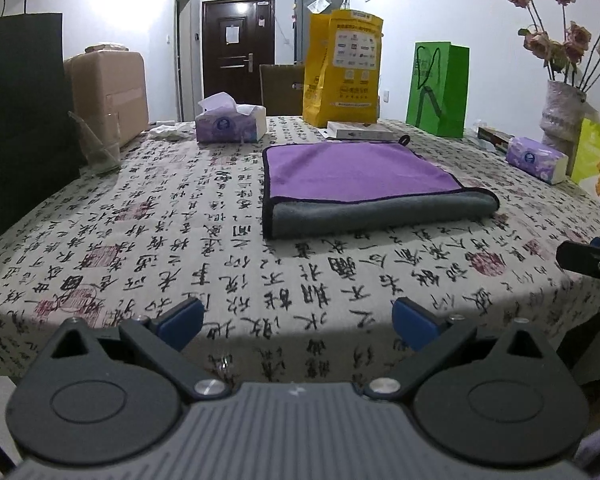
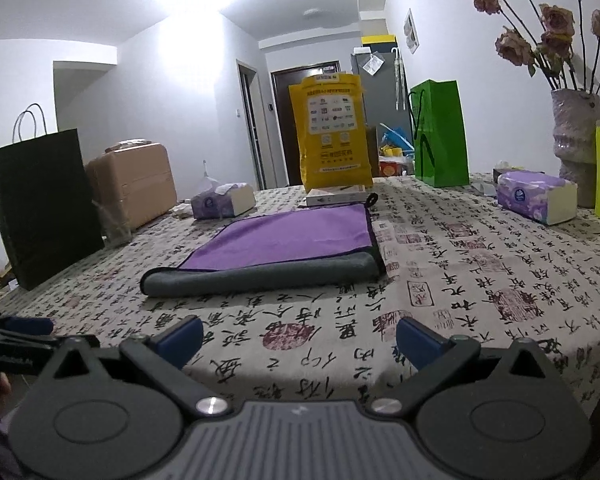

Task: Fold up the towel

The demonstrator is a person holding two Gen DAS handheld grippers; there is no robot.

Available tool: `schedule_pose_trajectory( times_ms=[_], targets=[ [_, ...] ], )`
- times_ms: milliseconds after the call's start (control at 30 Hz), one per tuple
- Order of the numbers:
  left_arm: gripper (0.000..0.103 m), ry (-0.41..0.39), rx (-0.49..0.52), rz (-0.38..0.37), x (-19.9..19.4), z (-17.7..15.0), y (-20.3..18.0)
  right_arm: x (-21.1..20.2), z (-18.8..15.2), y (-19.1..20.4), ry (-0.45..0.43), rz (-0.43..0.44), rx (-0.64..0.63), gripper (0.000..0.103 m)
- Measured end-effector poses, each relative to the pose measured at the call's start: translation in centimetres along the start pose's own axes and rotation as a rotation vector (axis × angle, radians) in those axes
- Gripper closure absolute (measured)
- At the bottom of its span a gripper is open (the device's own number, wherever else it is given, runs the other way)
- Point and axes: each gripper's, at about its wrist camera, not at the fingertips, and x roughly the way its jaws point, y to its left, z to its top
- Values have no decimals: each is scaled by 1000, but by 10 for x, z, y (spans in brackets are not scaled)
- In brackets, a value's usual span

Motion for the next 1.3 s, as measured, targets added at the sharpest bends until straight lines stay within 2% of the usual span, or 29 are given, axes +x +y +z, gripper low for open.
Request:
schedule_pose_trajectory(
  times_ms=[200,367,500,567,633,700,833,1000,1067,1167,1233,1267,1300],
  targets=[
    [0,-2,8,15,19,11,1,19,6,-10,-1,1,-12,0],
    [2,-11,14,33,41,25,6,41,15,-21,59,12,-12,2],
    [7,1,9,31,56,35,12,56,20,-28,91,38,-19,18],
    [12,10,18,29,64,39,13,61,22,-28,95,37,-37,19],
    [27,22,23,25,71,44,15,68,25,-30,99,33,-49,19],
    [35,32,25,20,80,50,17,75,29,-32,105,30,-66,23],
    [45,30,26,6,97,65,24,95,43,-43,117,11,-97,41],
    [49,85,6,-68,117,78,29,123,62,-57,138,3,-124,47],
    [55,117,-15,-113,123,82,32,133,68,-60,149,12,-137,50],
    [67,151,-43,-165,128,84,36,147,74,-65,168,30,-149,51],
    [85,168,-48,-171,131,85,38,156,76,-68,191,44,-143,53],
    [89,173,-46,-172,133,86,39,161,77,-70,206,59,-135,54],
    [94,173,-44,-173,133,86,39,164,78,-71,215,72,-132,62]
  ],
)
